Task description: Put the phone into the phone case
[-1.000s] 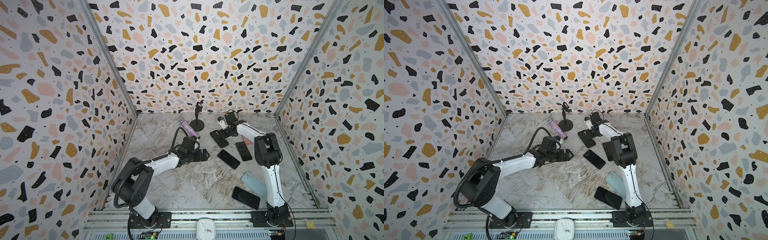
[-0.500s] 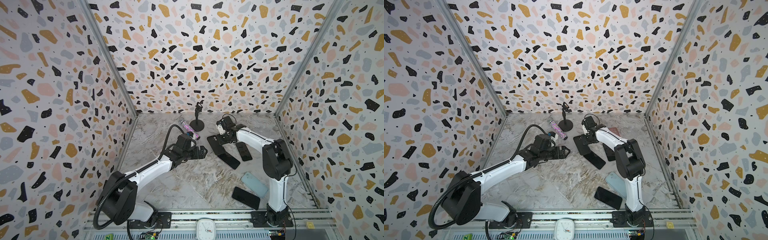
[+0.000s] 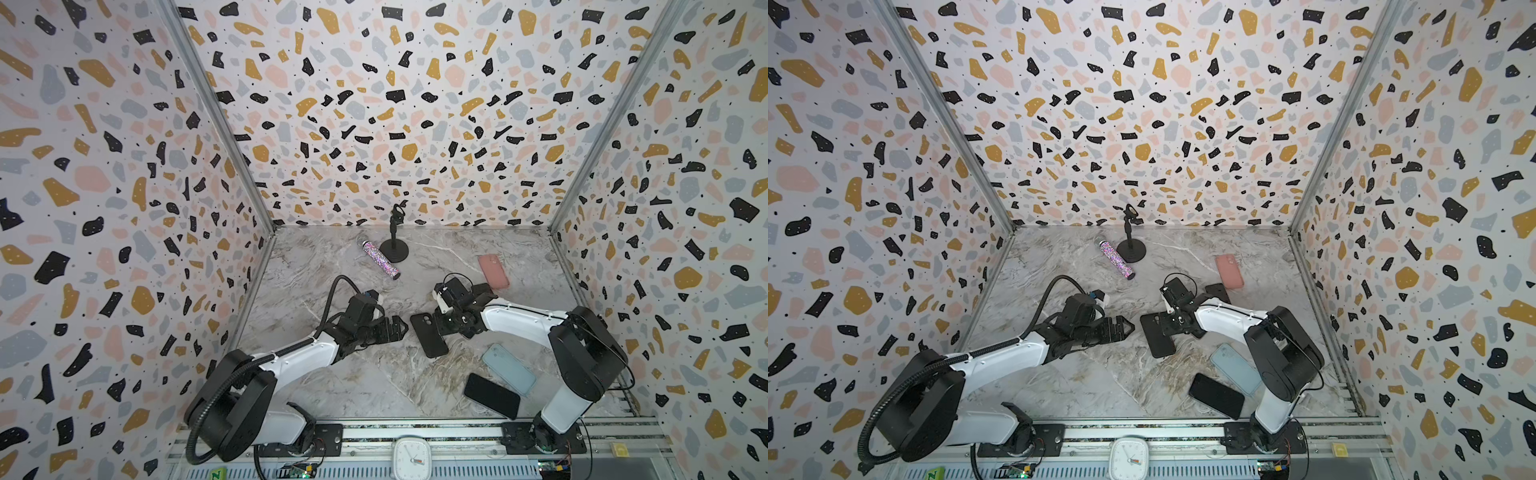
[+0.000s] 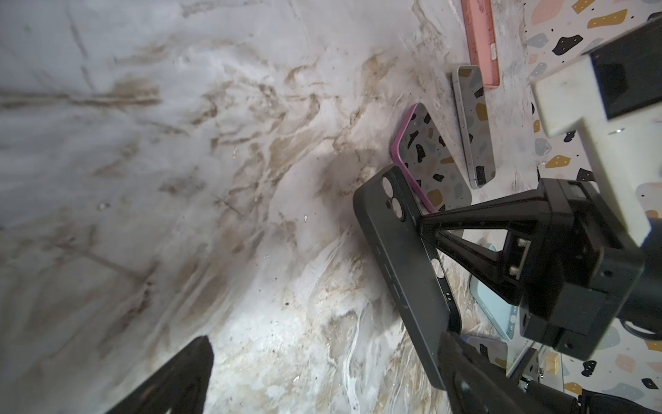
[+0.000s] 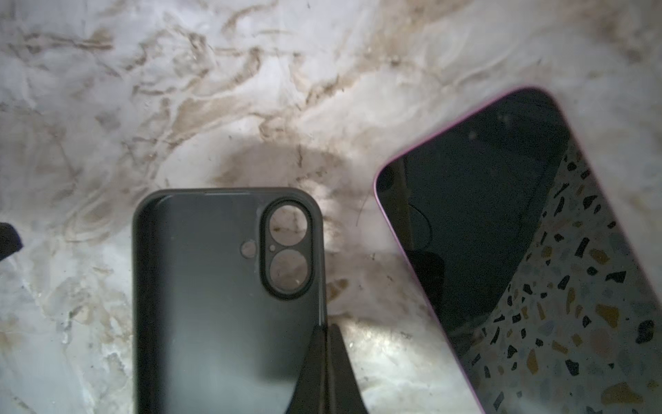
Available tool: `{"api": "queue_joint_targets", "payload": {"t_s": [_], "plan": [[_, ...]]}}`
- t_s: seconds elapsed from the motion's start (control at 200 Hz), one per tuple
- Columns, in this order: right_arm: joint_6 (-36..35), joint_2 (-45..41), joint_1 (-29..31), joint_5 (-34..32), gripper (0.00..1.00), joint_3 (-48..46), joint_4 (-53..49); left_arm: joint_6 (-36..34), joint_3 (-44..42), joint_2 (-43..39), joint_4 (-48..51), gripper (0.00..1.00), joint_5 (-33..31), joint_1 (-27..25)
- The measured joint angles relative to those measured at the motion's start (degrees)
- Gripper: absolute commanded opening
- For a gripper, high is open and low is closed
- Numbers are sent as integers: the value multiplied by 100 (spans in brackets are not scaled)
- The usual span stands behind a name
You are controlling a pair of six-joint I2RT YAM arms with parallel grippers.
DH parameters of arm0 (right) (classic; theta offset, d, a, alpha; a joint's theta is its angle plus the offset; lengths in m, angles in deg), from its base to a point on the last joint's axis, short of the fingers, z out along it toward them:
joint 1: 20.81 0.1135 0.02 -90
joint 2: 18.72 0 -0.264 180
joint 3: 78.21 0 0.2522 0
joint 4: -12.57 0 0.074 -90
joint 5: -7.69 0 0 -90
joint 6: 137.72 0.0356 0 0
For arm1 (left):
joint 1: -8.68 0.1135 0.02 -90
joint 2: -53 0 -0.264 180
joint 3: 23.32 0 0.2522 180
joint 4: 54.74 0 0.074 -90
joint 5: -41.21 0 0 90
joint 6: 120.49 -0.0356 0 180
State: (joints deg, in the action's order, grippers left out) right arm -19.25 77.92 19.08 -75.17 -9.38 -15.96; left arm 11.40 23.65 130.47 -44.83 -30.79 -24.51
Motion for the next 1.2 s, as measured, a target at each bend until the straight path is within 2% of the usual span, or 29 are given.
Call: {"api": "queue_joint_targets", "payload": {"t_s": [0.285,0.36,0.561,0.741,0.976,1.086,1.196], "plan": [[702,-125,210,275,0,-667,931,474,-188,271,-1082,95,616,-103],[811,-179,254,350,0,-798,1119,540,-190,446,-1182,92,678,-114],[951,-190,321,560,21,-997,1550,525,-144,973,-1202,89,732,-225],[925,-310,310,933,38,-1174,1733,380,-131,1001,-1156,89,745,-293],[748,-975,280,1379,38,-1464,1611,140,-166,942,-1054,88,815,-293],[717,-1318,280,1537,38,-1744,1530,98,-256,844,-940,77,855,-293],[678,-1456,282,1620,38,-1989,1438,96,-365,767,-901,73,925,-293]]}}
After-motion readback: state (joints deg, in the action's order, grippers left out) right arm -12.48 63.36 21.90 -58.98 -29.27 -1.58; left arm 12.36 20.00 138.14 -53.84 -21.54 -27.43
